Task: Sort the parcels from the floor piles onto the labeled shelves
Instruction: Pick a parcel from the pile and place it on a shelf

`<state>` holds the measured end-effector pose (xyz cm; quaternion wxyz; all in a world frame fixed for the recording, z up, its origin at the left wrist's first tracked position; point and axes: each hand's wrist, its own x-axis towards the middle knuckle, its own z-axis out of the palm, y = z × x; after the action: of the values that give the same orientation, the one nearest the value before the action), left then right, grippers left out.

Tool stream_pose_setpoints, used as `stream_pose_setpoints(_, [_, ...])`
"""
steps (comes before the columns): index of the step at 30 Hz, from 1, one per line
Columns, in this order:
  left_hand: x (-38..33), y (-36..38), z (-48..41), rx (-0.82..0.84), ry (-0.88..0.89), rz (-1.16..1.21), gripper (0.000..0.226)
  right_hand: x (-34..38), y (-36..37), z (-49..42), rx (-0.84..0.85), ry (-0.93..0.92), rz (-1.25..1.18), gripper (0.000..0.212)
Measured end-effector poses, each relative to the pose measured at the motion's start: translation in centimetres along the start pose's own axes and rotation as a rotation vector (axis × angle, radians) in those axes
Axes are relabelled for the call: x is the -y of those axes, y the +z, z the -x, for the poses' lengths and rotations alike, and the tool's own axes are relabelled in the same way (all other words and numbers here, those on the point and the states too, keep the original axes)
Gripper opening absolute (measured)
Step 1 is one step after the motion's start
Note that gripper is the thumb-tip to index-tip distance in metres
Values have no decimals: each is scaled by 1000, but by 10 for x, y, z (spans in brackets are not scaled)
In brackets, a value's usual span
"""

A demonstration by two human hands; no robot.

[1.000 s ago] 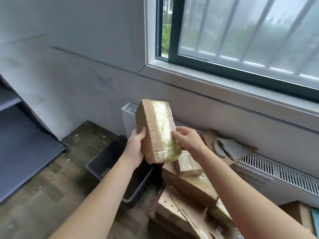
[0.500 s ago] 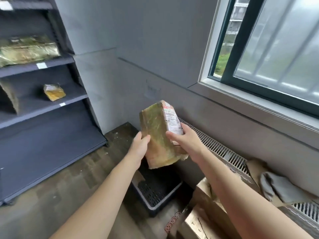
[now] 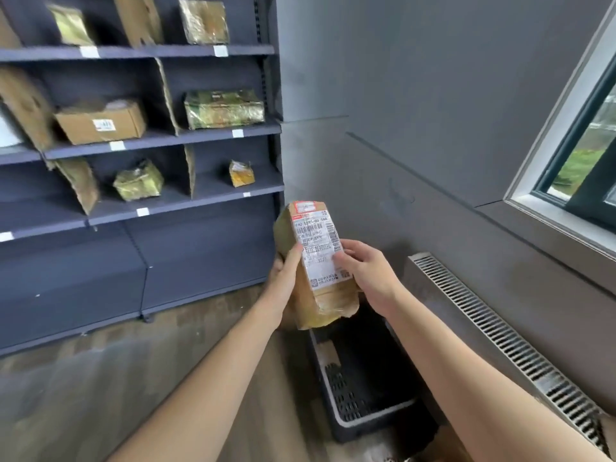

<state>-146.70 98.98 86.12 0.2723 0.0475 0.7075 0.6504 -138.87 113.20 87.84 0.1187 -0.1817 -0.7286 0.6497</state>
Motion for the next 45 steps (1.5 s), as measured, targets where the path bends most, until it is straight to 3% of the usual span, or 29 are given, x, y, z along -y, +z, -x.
stream_pose_setpoints(3, [-3,-26,9,-57,27,8,72,11,20,-7,109,28,9,20])
stream_pose_setpoints(7, [-4,-60,14,-133,53,53,48,26,53,-18,200,28,51,16])
stream_pose_setpoints(12, [-6,-100,17,-141,144,-23,75,53,104,-30,201,-89,146,35])
stream_pose_setpoints(20, [-18,-182,4,-89,236,-10,60,84,198,-63,185,-148,55,48])
stream_pose_setpoints(27, [-26,-275,-10,-69,179,-19,56,96,293,-92,244,-101,13,29])
stream_pose_setpoints(31, [-31,-336,-15,-77,135,-57,28,98,355,-106,244,-82,28,22])
stream_pose_setpoints(35, [-29,-393,-22,-131,105,-111,24,95,418,-119,239,-37,33,10])
stream_pose_setpoints(42, [-33,-466,-34,-236,103,-182,27,82,504,-143,276,15,76,19])
stream_pose_setpoints(45, [-33,-492,-43,-260,110,-216,34,82,534,-156,318,33,98,12])
